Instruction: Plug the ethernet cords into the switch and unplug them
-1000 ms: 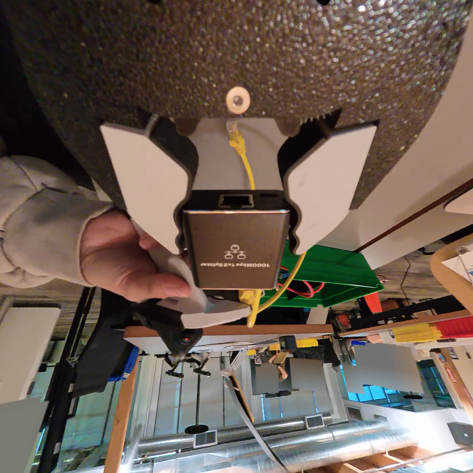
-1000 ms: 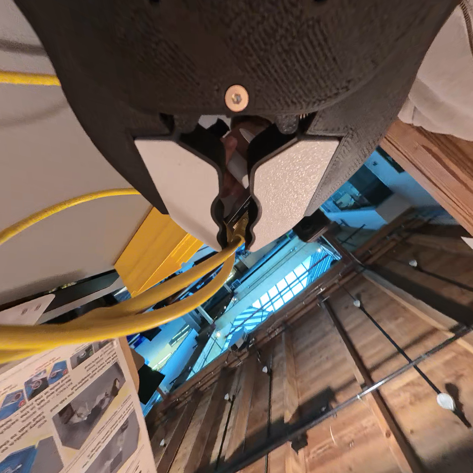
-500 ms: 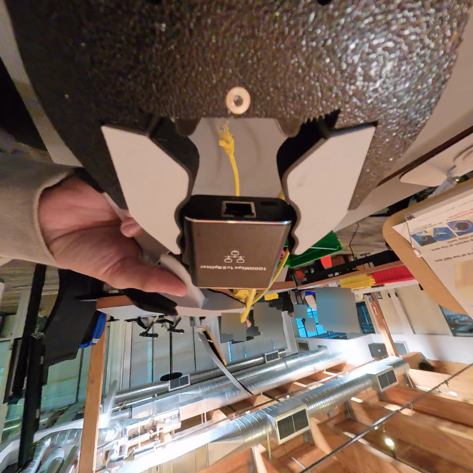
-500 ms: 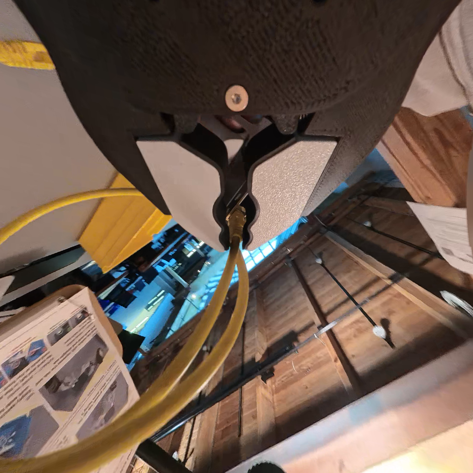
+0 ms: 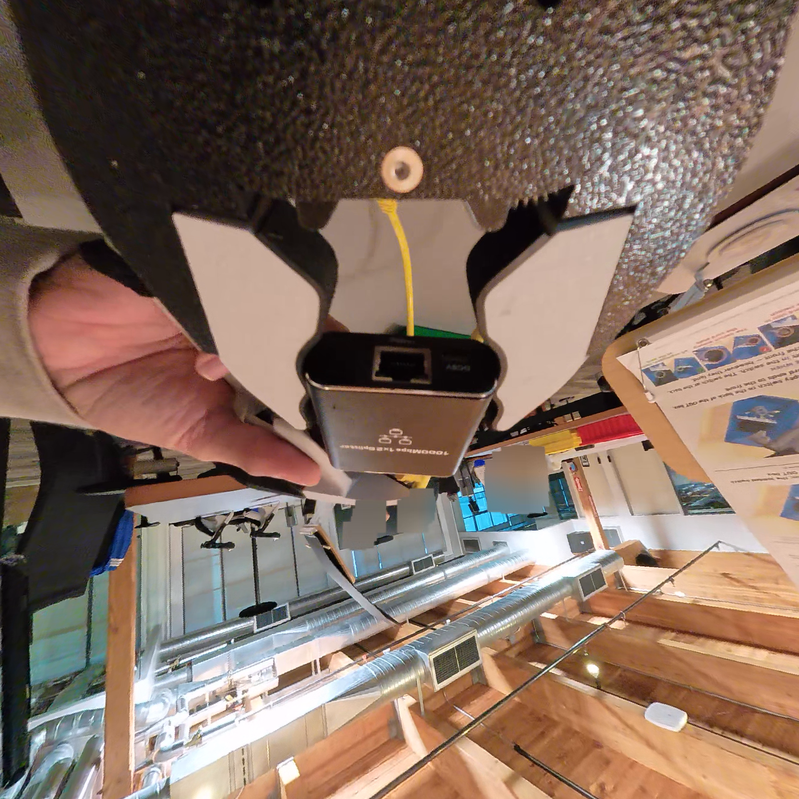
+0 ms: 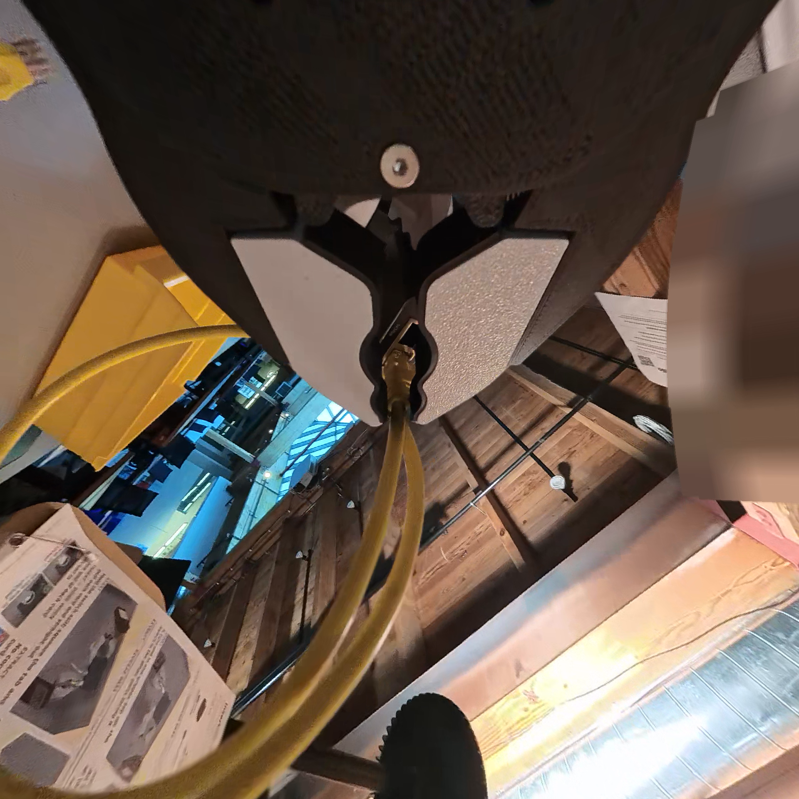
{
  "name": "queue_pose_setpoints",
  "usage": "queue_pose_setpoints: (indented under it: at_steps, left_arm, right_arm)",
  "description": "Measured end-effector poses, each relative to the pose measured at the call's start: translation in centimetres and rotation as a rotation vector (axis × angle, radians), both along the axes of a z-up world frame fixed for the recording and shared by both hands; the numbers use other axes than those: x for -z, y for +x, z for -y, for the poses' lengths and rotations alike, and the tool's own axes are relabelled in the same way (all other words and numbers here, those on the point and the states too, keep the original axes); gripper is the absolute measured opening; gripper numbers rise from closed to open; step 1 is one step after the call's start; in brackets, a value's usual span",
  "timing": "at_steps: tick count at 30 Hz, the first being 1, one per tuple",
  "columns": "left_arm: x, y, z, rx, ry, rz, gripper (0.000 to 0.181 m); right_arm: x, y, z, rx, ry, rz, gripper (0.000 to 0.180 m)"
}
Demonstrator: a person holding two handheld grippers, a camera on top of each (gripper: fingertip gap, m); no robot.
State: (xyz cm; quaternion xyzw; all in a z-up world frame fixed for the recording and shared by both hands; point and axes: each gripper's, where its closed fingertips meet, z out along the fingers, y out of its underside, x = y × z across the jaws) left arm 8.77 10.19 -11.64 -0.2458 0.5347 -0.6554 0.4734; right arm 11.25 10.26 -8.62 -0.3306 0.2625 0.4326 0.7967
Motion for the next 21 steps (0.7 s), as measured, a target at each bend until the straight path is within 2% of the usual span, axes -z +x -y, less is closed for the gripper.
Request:
queue_pose_setpoints:
  at_steps: [14, 21]
  left_arm:
    - [0.8, 1.0, -0.3, -0.034, 0.024, -0.165, 0.074]
    - [1.6, 1.6, -0.4, -0.066, 0.096, -0.281, 0.074]
  right_arm:
    - [1.0, 1.2, 0.4, 0.061, -0.040, -0.038, 0.010]
    - [2.0, 2.0, 0.5, 0.066, -0.076, -0.044, 0.010]
